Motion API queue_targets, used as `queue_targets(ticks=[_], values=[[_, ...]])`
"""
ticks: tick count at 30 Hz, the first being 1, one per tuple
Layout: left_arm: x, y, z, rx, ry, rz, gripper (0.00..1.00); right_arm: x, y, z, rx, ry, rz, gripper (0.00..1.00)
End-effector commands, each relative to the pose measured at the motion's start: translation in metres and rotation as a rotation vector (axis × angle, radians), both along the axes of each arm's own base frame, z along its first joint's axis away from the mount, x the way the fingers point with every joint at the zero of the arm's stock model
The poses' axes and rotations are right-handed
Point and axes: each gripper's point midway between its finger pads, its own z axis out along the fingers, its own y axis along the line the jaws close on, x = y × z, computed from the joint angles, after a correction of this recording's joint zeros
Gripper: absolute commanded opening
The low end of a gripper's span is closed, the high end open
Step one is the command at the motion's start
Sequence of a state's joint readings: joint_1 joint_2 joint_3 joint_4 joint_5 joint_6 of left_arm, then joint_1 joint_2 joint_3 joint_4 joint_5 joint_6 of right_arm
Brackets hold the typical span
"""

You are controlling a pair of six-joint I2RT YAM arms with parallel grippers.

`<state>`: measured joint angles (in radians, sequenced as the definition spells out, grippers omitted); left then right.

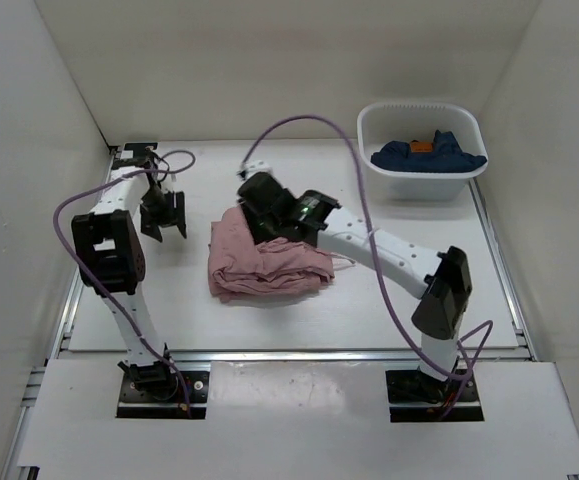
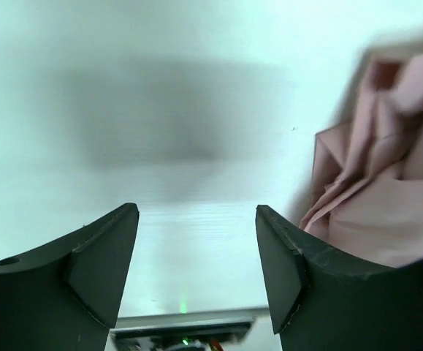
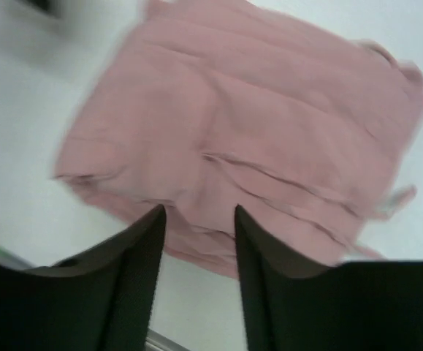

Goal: Fold and stack the trousers
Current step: Fold the trousers

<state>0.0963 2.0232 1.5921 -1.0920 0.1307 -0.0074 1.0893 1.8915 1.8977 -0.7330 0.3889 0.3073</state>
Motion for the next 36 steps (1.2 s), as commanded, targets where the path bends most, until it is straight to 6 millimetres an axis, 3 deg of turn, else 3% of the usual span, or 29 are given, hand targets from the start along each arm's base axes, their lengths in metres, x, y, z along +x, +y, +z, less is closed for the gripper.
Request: queue_targets(ticks=[1,2,3,5,6,8,9,10,12,14,17,21,24,25,27,28,29,31,32,33,34,35,36], values=[[0.03,0.003,0.099,0.12,-0.3,-0.027,0.77,0.027,-0.061,-0.05,-0.021,0.166,-0.272,0.44],[0.029,-0.006,0.108,0.118,-0.324,-0.048,0.77,0.026,-0.068,-0.058,-0.007,0.198,-0.301,0.29],[0.025,-0.037,0.119,0.044,-0.346,-0.114,0.77,0.018,-0.082,-0.079,-0.031,0.237,-0.315,0.24],[0.0,-0.081,0.126,-0.075,-0.344,-0.211,0.79,0.022,-0.088,-0.087,0.061,0.297,-0.353,0.12],[-0.029,-0.103,0.105,-0.162,-0.252,-0.254,0.79,0.022,-0.105,-0.108,0.054,0.348,-0.392,0.09],[-0.058,-0.118,0.08,-0.178,-0.175,-0.304,0.77,0.024,-0.104,-0.116,0.142,0.404,-0.409,0.05],[-0.086,-0.119,0.052,-0.144,-0.085,-0.329,0.75,0.022,-0.117,-0.133,0.135,0.445,-0.44,0.04],[-0.096,-0.12,0.04,-0.143,-0.053,-0.338,0.74,0.025,-0.117,-0.137,0.163,0.461,-0.445,0.02],[-0.105,-0.119,0.019,-0.112,-0.036,-0.356,0.73,0.019,-0.123,-0.149,0.176,0.513,-0.46,0.01],[-0.116,-0.105,-0.004,-0.031,-0.008,-0.357,0.73,0.008,-0.134,-0.168,0.152,0.556,-0.47,0.01],[-0.111,-0.103,-0.014,-0.002,-0.041,-0.363,0.73,0.006,-0.146,-0.182,0.15,0.584,-0.504,0.01],[-0.103,-0.106,-0.009,0.004,-0.08,-0.371,0.73,0.006,-0.15,-0.179,0.163,0.582,-0.518,0.01],[-0.099,-0.105,0.005,0.01,-0.135,-0.368,0.75,0.005,-0.155,-0.164,0.159,0.557,-0.505,0.01],[-0.097,-0.106,0.017,0.006,-0.182,-0.367,0.76,0.007,-0.158,-0.15,0.157,0.523,-0.49,0.05],[-0.087,-0.106,0.042,0.01,-0.273,-0.362,0.78,0.005,-0.169,-0.13,0.112,0.493,-0.487,0.35],[-0.083,-0.107,0.056,0.006,-0.324,-0.361,0.8,0.009,-0.178,-0.111,0.103,0.432,-0.5,0.61],[-0.081,-0.108,0.084,-0.003,-0.422,-0.357,0.83,0.012,-0.19,-0.101,0.076,0.402,-0.504,0.96],[-0.072,-0.109,0.124,-0.007,-0.57,-0.346,0.87,0.009,-0.214,-0.078,0.027,0.405,-0.537,0.99],[-0.069,-0.103,0.147,-0.001,-0.652,-0.323,0.88,0.016,-0.236,-0.072,0.01,0.405,-0.574,0.99],[-0.063,-0.089,0.159,0.013,-0.684,-0.274,1.0,0.015,-0.242,-0.061,0.032,0.43,-0.576,0.99],[-0.055,-0.072,0.17,0.073,-0.715,-0.222,1.0,0.004,-0.261,-0.062,-0.013,0.489,-0.602,0.99],[-0.052,-0.056,0.17,0.122,-0.713,-0.176,1.0,0.008,-0.285,-0.062,-0.027,0.506,-0.657,0.99],[-0.044,-0.019,0.175,0.238,-0.731,-0.067,1.0,0.006,-0.297,-0.06,-0.033,0.516,-0.684,0.99]])
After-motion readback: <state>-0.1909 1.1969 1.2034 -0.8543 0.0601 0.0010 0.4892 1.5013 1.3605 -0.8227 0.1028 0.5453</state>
